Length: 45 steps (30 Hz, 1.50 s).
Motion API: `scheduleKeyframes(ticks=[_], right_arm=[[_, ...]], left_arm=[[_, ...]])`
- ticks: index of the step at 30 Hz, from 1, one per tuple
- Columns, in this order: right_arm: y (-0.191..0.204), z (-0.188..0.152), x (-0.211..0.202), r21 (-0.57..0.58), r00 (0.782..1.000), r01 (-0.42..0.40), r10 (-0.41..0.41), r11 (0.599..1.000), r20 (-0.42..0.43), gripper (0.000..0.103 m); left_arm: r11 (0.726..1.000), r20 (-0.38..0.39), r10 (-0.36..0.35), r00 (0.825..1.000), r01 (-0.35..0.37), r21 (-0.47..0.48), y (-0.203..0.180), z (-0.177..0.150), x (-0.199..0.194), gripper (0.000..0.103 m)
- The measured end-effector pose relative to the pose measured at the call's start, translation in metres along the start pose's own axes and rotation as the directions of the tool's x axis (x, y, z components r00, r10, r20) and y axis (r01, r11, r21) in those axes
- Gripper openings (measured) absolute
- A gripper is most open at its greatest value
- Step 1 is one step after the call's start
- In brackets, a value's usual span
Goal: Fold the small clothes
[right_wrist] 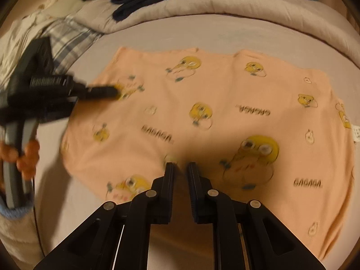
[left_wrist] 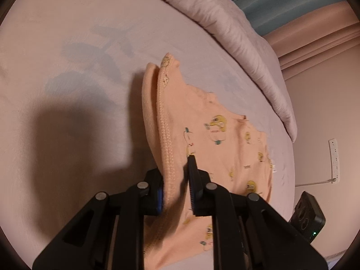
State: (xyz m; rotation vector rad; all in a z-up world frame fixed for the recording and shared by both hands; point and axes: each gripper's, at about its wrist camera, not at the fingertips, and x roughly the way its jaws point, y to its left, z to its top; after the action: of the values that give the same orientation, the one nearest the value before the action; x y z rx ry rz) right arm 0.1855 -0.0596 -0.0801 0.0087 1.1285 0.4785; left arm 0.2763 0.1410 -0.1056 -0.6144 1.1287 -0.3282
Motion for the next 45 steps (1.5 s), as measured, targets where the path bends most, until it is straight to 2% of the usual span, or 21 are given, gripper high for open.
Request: scheduleKeyframes(ticks=[2, 4, 8, 10, 14, 16, 18, 20, 21, 22, 24, 25, 29, 31, 32, 33, 34, 36, 37, 41, 45], right_arm=[[-0.011, -0.002, -0.011, 0.042, 0.998, -0.058, 0.057, 0.997, 0.015, 0.016], [-0.03, -0.001, -0.022, 0.113, 0.991, -0.128, 0.122, 0.985, 0.056, 0.017], [-0.068, 0.001, -0.037, 0.243, 0.971, -0.213, 0.177, 0.946, 0.161, 0.02], [-0.088, -0.004, -0.041, 0.321, 0.942, -0.317, 0.256, 0.893, 0.216, 0.025], [-0.114, -0.003, -0.045, 0.402, 0.889, -0.445, 0.342, 0.8, 0.303, 0.034], [-0.123, -0.003, -0.042, 0.434, 0.857, -0.508, 0.388, 0.744, 0.338, 0.042], [-0.134, -0.004, -0.034, 0.485, 0.819, -0.573, 0.433, 0.661, 0.377, 0.06], [-0.145, -0.006, -0.029, 0.513, 0.785, -0.619, 0.462, 0.595, 0.412, 0.062], [-0.154, -0.005, -0.023, 0.535, 0.758, -0.652, 0.491, 0.537, 0.43, 0.062], [-0.159, -0.008, -0.02, 0.556, 0.748, -0.661, 0.501, 0.504, 0.436, 0.062], [-0.166, -0.008, -0.015, 0.57, 0.721, -0.686, 0.524, 0.452, 0.453, 0.062], [-0.166, -0.008, -0.015, 0.573, 0.722, -0.685, 0.526, 0.45, 0.45, 0.062], [-0.156, -0.007, -0.021, 0.564, 0.764, -0.64, 0.512, 0.522, 0.393, 0.062], [-0.149, 0.0, -0.021, 0.548, 0.8, -0.596, 0.494, 0.587, 0.34, 0.062], [-0.145, 0.004, -0.022, 0.533, 0.824, -0.564, 0.474, 0.631, 0.311, 0.057], [-0.147, 0.005, -0.022, 0.516, 0.857, -0.515, 0.435, 0.684, 0.277, 0.046], [-0.145, 0.009, -0.021, 0.504, 0.88, -0.475, 0.403, 0.721, 0.253, 0.041], [-0.14, 0.018, -0.015, 0.48, 0.92, -0.391, 0.331, 0.785, 0.208, 0.015], [-0.139, 0.022, -0.013, 0.47, 0.933, -0.359, 0.302, 0.807, 0.195, 0.012], [-0.133, 0.036, -0.034, 0.371, 0.962, -0.251, 0.187, 0.894, 0.201, 0.009], [-0.137, 0.05, -0.064, 0.319, 0.97, -0.179, 0.113, 0.931, 0.216, 0.009]], left_arm=[[1.0, 0.003, -0.01, 1.0, 0.01, 0.021, -0.013, -0.001, -0.004, 0.009], [0.999, 0.0, -0.031, 1.0, 0.031, 0.041, -0.029, -0.002, -0.004, 0.011], [0.996, 0.0, -0.032, 0.999, 0.032, 0.084, -0.062, -0.005, 0.001, 0.012], [0.992, -0.017, -0.019, 1.0, 0.021, 0.128, -0.083, -0.009, 0.007, 0.012], [0.973, -0.061, 0.015, 0.998, 0.0, 0.233, -0.132, -0.02, 0.025, 0.012], [0.961, -0.079, 0.025, 0.997, -0.002, 0.276, -0.151, -0.025, 0.037, 0.012], [0.945, -0.098, 0.049, 0.994, -0.014, 0.328, -0.171, -0.034, 0.055, 0.015], [0.937, -0.136, 0.068, 0.988, -0.016, 0.349, -0.18, -0.042, 0.074, 0.021], [0.935, -0.155, 0.078, 0.985, -0.018, 0.353, -0.183, -0.047, 0.085, 0.025], [0.933, -0.176, 0.091, 0.98, -0.022, 0.358, -0.183, -0.051, 0.096, 0.027], [0.94, -0.228, 0.073, 0.971, 0.009, 0.34, -0.181, -0.056, 0.111, 0.036], [0.942, -0.242, 0.055, 0.969, 0.029, 0.333, -0.181, -0.058, 0.113, 0.038], [0.938, -0.245, -0.006, 0.969, 0.09, 0.335, -0.179, -0.063, 0.101, 0.047], [0.944, -0.237, -0.042, 0.971, 0.117, 0.309, -0.169, -0.067, 0.084, 0.051], [0.948, -0.227, -0.055, 0.972, 0.122, 0.294, -0.163, -0.069, 0.077, 0.052], [0.953, -0.209, -0.066, 0.976, 0.124, 0.276, -0.154, -0.073, 0.066, 0.054], [0.956, -0.196, -0.07, 0.978, 0.122, 0.266, -0.146, -0.075, 0.059, 0.056], [0.967, -0.147, -0.048, 0.988, 0.083, 0.241, -0.124, -0.086, 0.04, 0.058], [0.972, -0.132, -0.036, 0.991, 0.065, 0.228, -0.115, -0.089, 0.033, 0.058], [0.989, -0.107, -0.029, 0.994, 0.044, 0.138, -0.073, -0.101, 0.013, 0.058], [0.997, -0.096, -0.038, 0.995, 0.044, 0.067, -0.035, -0.111, -0.006, 0.058]])
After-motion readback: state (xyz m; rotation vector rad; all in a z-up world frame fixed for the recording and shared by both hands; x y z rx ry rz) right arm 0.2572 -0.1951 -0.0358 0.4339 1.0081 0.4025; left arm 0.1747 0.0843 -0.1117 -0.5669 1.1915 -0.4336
